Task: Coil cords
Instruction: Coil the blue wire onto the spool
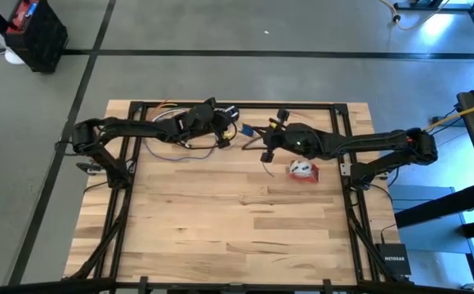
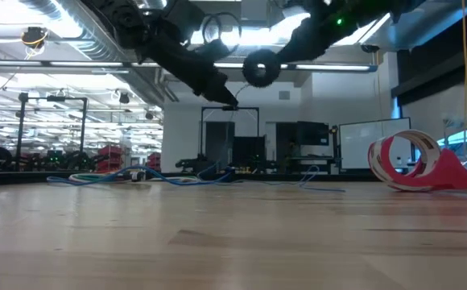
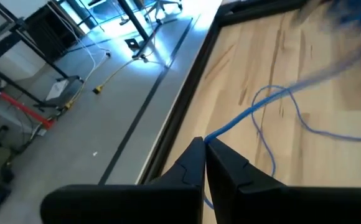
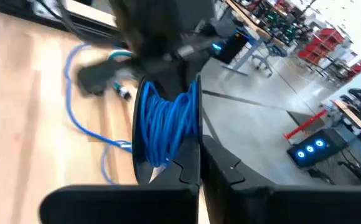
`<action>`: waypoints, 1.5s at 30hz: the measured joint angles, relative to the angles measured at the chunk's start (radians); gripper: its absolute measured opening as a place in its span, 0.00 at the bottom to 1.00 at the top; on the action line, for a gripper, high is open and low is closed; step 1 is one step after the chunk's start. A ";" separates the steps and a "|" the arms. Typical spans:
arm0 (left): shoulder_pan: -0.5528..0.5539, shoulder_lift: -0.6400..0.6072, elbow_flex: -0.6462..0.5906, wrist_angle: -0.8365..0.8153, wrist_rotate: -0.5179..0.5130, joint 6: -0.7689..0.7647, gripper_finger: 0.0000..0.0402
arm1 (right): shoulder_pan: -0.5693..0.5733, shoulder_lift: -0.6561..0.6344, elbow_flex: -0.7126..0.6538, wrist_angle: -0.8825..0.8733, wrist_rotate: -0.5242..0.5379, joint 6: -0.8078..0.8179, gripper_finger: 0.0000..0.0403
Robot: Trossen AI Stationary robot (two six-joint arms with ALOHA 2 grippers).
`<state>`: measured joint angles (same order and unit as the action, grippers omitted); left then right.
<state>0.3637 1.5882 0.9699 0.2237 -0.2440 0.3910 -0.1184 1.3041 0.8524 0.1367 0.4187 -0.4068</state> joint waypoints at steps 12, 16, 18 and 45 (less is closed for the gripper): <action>-0.040 -0.058 0.000 -0.033 0.005 -0.072 0.01 | -0.125 0.135 0.000 -0.006 -0.014 -0.012 0.01; -0.064 -0.058 0.000 0.001 0.007 -0.099 0.01 | -0.127 0.163 0.000 0.050 -0.019 -0.011 0.01; -0.077 -0.058 0.000 0.025 0.030 -0.117 0.01 | -0.126 0.168 0.000 0.080 -0.020 0.011 0.01; -0.143 -0.089 0.000 -0.063 0.049 -0.107 0.07 | -0.131 0.163 -0.002 0.243 -0.056 0.111 0.01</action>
<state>0.2206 1.4995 0.9703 0.1609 -0.1945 0.2838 -0.2497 1.4667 0.8509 0.3796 0.3630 -0.2958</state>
